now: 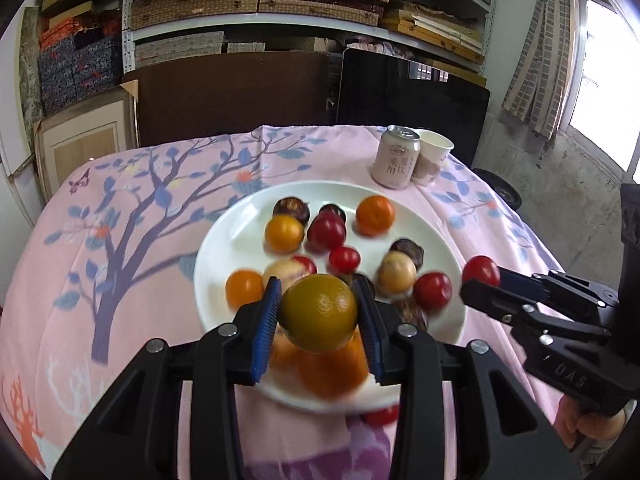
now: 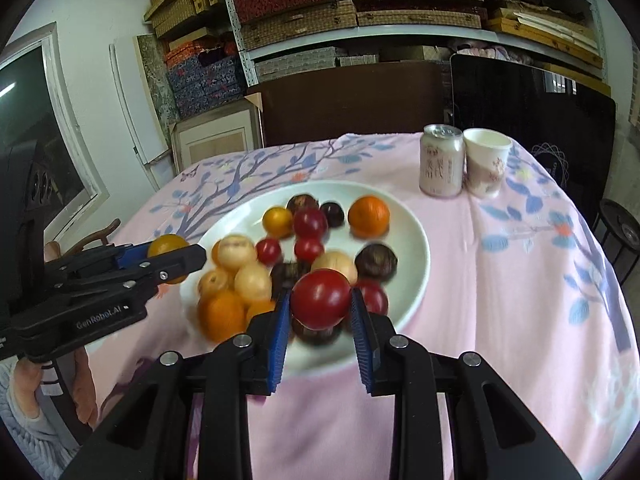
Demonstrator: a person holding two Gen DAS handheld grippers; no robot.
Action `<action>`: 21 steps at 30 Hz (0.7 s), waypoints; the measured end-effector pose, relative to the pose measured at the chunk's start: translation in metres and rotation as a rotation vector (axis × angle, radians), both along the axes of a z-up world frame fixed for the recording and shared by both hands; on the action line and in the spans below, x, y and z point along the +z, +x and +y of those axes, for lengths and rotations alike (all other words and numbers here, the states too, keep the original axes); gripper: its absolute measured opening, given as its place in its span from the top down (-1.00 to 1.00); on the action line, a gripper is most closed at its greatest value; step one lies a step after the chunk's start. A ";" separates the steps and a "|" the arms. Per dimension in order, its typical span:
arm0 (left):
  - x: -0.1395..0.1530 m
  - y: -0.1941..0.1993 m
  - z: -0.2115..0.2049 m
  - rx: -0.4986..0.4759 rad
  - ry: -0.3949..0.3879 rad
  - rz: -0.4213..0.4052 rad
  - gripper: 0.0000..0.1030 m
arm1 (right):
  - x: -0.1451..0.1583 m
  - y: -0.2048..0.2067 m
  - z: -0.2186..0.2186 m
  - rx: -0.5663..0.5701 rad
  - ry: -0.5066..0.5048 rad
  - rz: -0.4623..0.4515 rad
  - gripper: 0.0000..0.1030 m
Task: Organize fruits
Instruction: 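Carry both fruits onto the white plate and open both grippers, then withdraw both grippers and move the left gripper over a small brownish orange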
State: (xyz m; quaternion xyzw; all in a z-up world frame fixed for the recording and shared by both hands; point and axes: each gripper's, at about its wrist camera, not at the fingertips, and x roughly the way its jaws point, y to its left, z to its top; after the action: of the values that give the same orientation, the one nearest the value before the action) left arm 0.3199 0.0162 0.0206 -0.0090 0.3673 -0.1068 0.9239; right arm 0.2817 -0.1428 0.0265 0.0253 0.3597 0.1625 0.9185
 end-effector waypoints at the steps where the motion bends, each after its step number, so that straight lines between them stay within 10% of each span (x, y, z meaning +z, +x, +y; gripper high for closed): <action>1: -0.001 0.012 -0.004 -0.010 0.001 0.007 0.29 | -0.001 0.009 0.001 -0.003 -0.001 0.000 0.42; 8: -0.018 0.061 -0.024 -0.031 0.017 0.029 0.15 | -0.019 0.068 -0.006 -0.053 0.020 0.050 0.19; 11: -0.021 0.062 -0.016 0.006 -0.003 0.016 -0.45 | -0.023 0.067 -0.014 -0.064 0.029 0.048 0.03; 21: -0.022 -0.011 0.014 0.079 -0.039 0.010 -0.70 | -0.020 0.005 -0.025 -0.073 0.081 0.054 -0.33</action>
State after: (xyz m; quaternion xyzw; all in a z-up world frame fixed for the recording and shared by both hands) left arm 0.3091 0.0301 -0.0012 -0.0422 0.3689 -0.0774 0.9253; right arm 0.2868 -0.1676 0.0066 0.0801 0.3761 0.1424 0.9121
